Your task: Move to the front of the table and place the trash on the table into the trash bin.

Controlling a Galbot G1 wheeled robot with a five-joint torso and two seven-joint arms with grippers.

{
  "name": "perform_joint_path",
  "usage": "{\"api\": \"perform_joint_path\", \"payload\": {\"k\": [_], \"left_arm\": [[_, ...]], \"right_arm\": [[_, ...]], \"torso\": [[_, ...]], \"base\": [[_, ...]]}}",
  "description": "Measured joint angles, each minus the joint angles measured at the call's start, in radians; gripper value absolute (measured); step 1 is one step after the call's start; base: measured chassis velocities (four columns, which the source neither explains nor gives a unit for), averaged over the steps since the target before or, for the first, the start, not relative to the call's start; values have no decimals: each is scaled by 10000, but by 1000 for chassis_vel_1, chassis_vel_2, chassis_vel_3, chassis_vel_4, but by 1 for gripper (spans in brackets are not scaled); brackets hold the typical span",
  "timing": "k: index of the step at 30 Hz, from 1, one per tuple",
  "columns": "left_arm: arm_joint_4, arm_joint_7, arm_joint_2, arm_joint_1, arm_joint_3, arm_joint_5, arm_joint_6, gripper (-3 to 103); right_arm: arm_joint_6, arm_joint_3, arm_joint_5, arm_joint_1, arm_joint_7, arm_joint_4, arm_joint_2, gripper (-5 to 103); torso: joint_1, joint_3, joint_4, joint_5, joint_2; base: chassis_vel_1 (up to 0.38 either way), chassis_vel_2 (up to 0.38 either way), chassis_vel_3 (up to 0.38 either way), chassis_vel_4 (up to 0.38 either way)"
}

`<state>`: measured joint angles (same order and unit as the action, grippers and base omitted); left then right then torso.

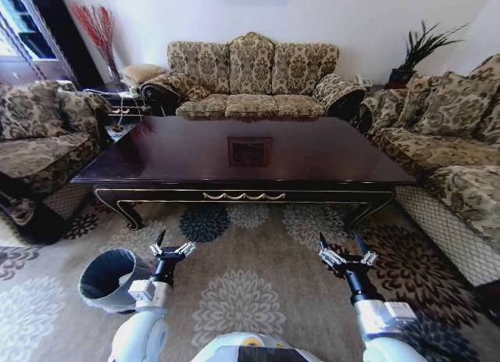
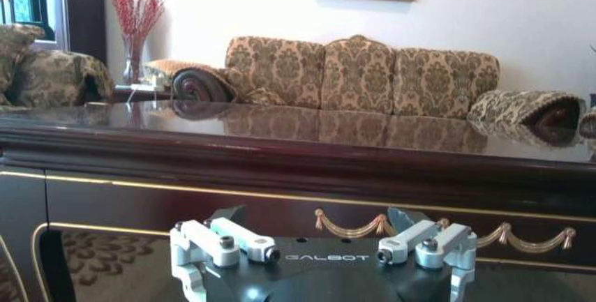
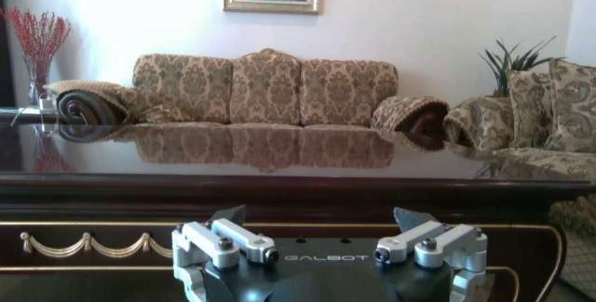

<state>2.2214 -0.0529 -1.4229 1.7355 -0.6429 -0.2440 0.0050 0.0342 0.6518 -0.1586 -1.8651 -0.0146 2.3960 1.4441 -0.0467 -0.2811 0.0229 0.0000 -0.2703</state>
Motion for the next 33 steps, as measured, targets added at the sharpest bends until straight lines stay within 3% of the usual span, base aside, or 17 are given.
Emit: {"api": "perform_joint_path", "payload": {"k": [33], "left_arm": [[-8,-3,-1,1,-2,7,-4,100]], "right_arm": [[7,0,-5,6,-15,-7,-1,100]], "torso": [[-5,-10,0,0,-14]], "base": [[0,0,0,0]]}}
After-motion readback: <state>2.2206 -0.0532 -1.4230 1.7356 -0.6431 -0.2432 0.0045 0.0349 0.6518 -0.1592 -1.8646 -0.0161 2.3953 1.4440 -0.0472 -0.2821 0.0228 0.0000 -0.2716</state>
